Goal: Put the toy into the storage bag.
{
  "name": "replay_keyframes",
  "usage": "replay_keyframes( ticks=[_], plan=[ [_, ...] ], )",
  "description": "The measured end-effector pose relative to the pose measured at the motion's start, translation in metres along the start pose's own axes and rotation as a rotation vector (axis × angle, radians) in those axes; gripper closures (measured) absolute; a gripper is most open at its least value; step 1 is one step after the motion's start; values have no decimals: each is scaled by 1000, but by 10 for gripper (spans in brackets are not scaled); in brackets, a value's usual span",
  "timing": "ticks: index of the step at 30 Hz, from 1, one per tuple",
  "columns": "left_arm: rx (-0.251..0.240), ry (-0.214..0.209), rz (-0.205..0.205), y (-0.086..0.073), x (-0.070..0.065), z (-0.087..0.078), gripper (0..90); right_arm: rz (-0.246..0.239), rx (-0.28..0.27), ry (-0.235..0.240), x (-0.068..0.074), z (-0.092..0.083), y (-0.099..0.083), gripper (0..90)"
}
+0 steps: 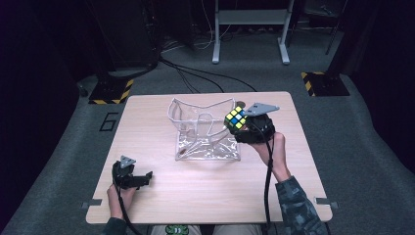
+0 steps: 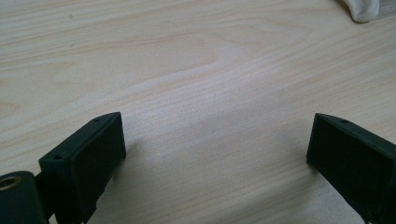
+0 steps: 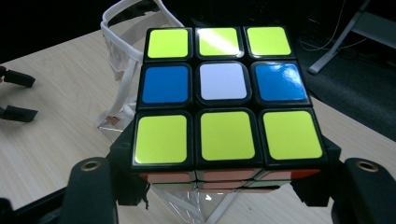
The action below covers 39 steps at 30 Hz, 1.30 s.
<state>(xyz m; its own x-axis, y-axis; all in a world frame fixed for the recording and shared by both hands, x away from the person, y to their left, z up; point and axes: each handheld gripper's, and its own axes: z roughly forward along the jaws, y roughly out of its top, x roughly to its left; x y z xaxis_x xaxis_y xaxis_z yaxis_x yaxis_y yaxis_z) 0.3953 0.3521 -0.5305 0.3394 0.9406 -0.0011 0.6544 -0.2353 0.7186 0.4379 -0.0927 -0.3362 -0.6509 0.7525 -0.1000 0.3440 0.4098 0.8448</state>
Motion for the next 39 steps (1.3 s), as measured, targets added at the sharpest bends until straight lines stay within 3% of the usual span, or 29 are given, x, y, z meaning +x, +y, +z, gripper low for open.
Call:
replay_keyframes(
  ticks=[39],
  plan=[
    [-1, 0, 0, 0, 0, 0, 45, -36, 15, -24, -14, 23, 47, 331]
  ],
)
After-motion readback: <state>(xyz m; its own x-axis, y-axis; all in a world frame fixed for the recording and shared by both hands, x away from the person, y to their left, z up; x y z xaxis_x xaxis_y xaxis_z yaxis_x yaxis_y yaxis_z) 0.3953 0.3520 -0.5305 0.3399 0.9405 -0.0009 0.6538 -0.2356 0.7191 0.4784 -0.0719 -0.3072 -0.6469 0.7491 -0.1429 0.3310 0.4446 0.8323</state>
